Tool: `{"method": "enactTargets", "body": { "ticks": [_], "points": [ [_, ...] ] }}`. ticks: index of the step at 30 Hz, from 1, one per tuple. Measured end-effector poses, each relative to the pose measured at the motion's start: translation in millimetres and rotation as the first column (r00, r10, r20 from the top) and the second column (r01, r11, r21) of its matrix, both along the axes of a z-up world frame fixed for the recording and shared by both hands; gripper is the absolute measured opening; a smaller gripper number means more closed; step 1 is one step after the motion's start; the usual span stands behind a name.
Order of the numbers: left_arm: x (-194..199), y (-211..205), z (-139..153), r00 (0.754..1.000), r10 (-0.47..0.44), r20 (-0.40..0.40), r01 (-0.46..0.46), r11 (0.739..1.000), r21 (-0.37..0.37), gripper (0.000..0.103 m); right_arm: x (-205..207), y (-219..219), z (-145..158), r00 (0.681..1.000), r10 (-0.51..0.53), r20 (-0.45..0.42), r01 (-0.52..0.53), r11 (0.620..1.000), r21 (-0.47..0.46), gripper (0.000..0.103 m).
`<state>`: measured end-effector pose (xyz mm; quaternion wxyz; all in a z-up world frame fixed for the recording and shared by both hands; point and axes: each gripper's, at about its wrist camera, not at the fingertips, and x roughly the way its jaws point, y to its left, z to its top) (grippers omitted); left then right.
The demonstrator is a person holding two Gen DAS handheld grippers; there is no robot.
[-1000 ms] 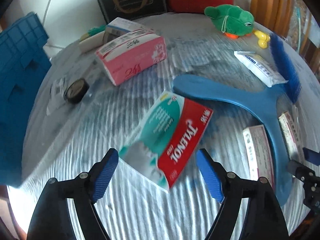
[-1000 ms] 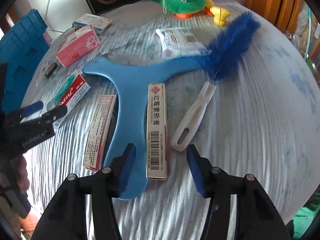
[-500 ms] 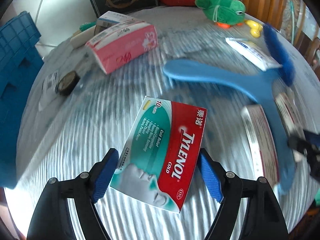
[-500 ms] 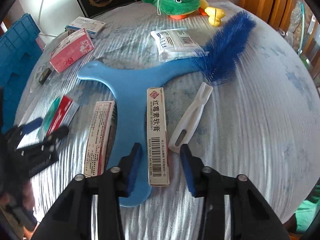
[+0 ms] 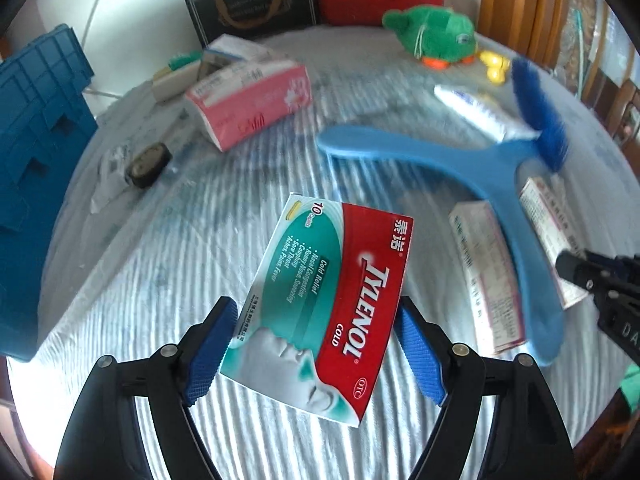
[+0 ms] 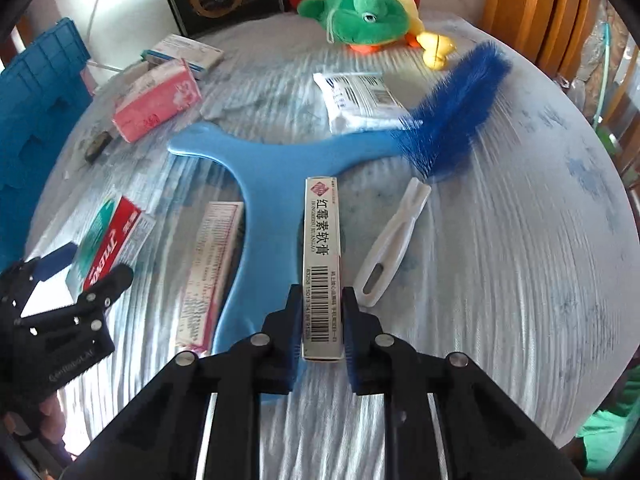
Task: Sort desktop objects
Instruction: 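Grasp the Tylenol box with the left tool while the right tool grasps a white medicine box, then lift both boxes and carry them over the blue crate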
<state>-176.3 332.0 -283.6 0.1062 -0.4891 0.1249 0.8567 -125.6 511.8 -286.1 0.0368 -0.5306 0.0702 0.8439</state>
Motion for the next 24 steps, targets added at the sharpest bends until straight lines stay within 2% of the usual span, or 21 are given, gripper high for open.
{"method": "enactTargets", "body": {
  "ticks": [11, 17, 24],
  "points": [
    [11, -3, 52, 0.996, 0.013, -0.093, -0.008, 0.998, 0.058, 0.08, 9, -9, 46, 0.994, 0.055, -0.09, -0.054, 0.998, 0.012, 0.018],
    [12, -16, 70, 0.992, 0.055, -0.117, -0.047, 0.996, 0.069, 0.08, -1, -30, 70, 0.982, 0.123, -0.14, -0.121, 0.992, 0.024, 0.018],
    [17, -39, 86, 0.98, 0.137, -0.143, -0.125, 0.988, 0.085, 0.08, -15, -64, 88, 0.954, 0.237, -0.181, -0.235, 0.971, 0.035, 0.018]
  ]
}}
